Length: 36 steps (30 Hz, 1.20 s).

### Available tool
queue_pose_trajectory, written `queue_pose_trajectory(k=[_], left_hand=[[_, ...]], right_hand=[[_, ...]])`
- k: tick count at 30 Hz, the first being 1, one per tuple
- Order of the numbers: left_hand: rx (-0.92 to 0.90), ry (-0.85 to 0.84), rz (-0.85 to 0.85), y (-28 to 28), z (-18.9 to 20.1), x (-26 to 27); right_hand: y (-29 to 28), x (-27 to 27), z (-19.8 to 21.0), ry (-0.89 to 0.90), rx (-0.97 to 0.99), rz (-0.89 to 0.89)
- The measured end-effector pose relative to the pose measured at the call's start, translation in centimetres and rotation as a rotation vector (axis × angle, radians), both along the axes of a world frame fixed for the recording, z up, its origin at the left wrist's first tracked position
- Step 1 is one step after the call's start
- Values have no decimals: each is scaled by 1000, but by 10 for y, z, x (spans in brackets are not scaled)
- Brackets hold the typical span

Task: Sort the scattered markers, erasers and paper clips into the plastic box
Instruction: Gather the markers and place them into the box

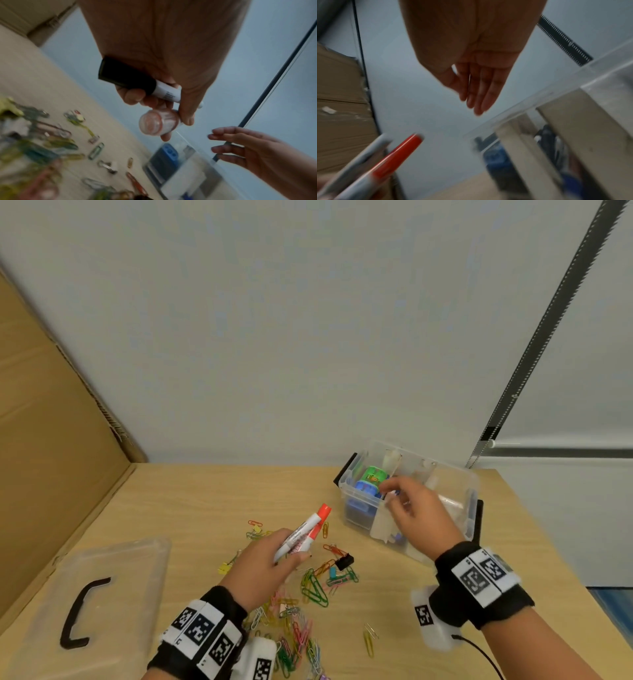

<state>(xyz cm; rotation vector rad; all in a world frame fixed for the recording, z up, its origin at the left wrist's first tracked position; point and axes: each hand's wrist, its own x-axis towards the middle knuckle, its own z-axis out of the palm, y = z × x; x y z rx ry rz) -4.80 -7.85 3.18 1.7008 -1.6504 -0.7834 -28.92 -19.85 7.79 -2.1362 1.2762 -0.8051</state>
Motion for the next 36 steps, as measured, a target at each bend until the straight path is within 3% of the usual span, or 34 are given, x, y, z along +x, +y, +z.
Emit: queue_pose_trajectory(k=[2, 5, 8, 11, 15, 17, 22, 27, 30, 33, 36], left_hand=[[3, 66, -64, -6, 1, -14], [9, 152, -135, -12, 5, -32], [-3, 153, -129, -12, 7, -40], [-40, 191, -76, -12, 8, -39], [-60, 199, 36, -8, 4, -27], [-26, 158, 54, -6, -1, -19], [-14, 69, 76, 1, -9, -12], [-36, 157, 110, 5, -6, -9], [-39, 201, 103, 8, -3, -8], [-8, 243, 58, 8, 0, -8], [-40, 110, -26, 3, 4, -12]], right_hand=[[12, 7, -5, 6, 184, 125], [22, 16, -9, -175, 480, 253], [24, 17, -5, -293, 508, 293], [18, 10, 10, -318, 370, 243], [-8, -8, 39, -221, -118, -117], [-26, -13, 41, -147, -223, -230], [-69, -2, 23, 330, 9, -289], [-99, 8, 12, 557, 168, -311], [-110, 0, 2, 746, 169, -334], [-96, -12, 6, 715, 147, -328], [-67, -32, 6, 578, 148, -364]])
